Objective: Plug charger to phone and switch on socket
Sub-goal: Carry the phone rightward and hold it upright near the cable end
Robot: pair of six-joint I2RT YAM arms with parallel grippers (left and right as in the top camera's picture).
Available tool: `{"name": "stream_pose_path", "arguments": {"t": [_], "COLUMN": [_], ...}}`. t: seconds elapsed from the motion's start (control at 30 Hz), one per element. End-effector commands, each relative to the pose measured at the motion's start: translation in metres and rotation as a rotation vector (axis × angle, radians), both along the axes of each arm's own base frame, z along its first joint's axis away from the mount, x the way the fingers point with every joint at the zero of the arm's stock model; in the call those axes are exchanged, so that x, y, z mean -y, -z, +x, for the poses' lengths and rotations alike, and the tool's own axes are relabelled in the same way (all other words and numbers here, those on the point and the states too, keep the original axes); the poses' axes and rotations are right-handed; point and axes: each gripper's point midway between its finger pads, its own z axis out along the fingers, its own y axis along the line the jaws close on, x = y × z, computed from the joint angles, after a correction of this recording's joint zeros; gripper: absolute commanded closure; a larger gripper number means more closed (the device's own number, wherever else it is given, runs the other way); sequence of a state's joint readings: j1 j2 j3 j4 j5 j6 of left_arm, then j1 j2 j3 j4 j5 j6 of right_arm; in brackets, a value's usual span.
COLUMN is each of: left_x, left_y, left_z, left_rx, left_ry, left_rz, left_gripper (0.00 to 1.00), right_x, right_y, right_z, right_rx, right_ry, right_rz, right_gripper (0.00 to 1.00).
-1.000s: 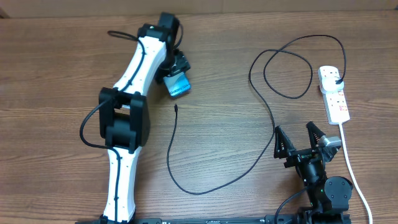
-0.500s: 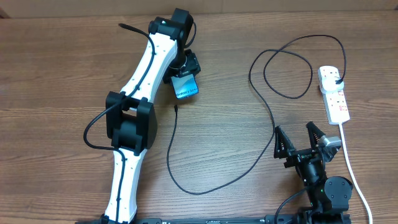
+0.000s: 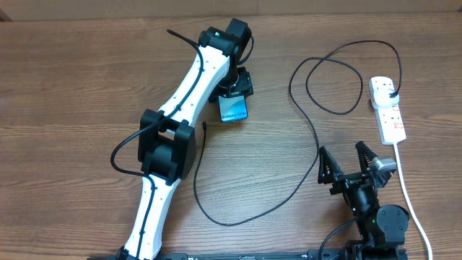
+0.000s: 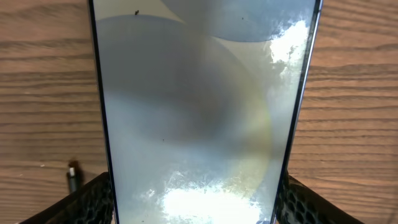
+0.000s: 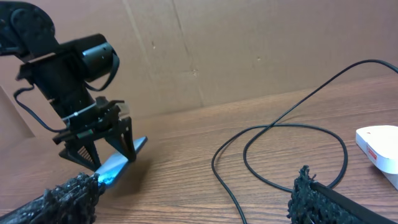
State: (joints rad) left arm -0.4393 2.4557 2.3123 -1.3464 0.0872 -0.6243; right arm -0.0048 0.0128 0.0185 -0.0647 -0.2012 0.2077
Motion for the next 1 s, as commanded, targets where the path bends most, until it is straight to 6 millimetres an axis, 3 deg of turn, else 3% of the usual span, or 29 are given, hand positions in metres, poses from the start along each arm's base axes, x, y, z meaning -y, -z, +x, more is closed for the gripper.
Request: {"name": "stream_pose_path", "arguments": {"t": [0.0, 0.6, 0.97], "left_x": [0.011, 0.021, 0.003], "left_y": [0.012, 0.007, -0.002], "left_z": [-0.002, -0.023, -0.019], "left_rx": [-0.029, -0.159, -0.217], "left_ry": [0.03, 0.009, -0.051], "left_rz": [-0.03, -0.16, -0.245], "left_gripper": [0.48, 0.5, 0.59], "right_x": [0.001, 0.001, 0.001], "right_y": [0.002, 0.002, 0.002], "right_z": [0.0, 0.0, 0.0], "right_rx": [0.006, 0.006, 0.006], "right_ry": [0.006, 0.006, 0.006], "right_rz": [-0.006, -0.006, -0.006], "right_gripper": [0.0, 0.0, 0.0]}}
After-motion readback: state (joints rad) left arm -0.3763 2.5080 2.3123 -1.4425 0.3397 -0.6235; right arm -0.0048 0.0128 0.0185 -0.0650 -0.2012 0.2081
